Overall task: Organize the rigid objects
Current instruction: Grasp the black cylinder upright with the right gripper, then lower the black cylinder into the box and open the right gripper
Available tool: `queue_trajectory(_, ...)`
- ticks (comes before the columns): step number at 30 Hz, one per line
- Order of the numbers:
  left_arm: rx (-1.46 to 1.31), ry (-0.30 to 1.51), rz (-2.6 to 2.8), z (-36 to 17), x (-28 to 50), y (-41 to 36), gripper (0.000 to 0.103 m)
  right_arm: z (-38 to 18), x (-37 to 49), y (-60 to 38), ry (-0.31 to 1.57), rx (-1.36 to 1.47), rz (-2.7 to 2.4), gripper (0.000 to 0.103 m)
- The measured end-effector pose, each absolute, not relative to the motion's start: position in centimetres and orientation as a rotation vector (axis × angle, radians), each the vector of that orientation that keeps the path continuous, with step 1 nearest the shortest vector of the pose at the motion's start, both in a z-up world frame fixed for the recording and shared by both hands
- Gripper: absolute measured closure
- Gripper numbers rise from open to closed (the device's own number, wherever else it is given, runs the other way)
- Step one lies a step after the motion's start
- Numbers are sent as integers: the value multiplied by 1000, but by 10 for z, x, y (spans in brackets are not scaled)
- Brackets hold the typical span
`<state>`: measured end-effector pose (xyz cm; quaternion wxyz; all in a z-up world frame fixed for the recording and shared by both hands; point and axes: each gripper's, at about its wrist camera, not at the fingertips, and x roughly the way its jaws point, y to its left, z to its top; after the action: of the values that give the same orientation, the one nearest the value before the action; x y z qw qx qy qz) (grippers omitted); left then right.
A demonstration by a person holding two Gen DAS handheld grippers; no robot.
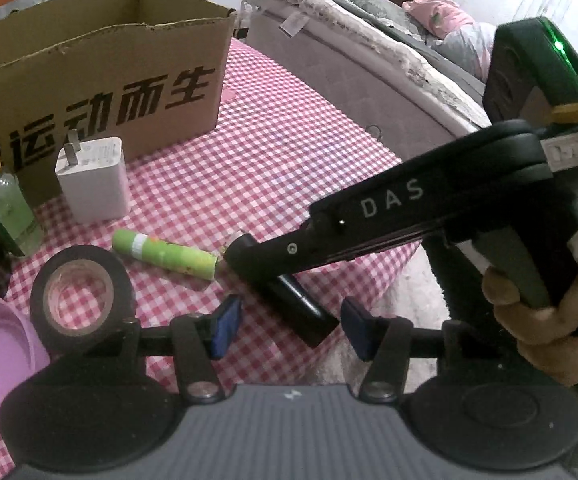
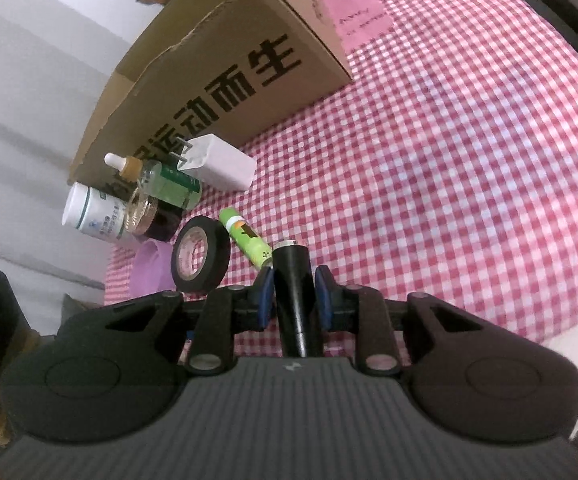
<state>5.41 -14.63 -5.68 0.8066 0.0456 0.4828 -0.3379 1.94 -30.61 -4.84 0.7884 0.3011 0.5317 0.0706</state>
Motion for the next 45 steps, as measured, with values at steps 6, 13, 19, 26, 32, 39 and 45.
queue_trajectory(6,55,1056,-707,-57,60,-144,47,-48,17,-308,1141,674,149,82)
queue_trajectory(13,117,1042,-659,-56,62,-149,64,-48,14,-306,1155,703,168,82)
queue_trajectory(19,108,1036,-645,-57,62,-146,68,-48,12,-304,1138,687,181,80)
queue_trajectory(26,141,1004,-625,-52,54,-146,70,-46,7,-300,1104,682,186,80)
queue_trajectory(32,153,917,-608,-25,43,-139,71,-22,6,-291,1038,658,208,80)
queue_trajectory(39,158,762,-558,33,43,-118,71,34,24,-268,901,562,274,80)
queue_trajectory(45,143,669,-486,89,70,-88,71,85,72,-242,791,484,380,79)
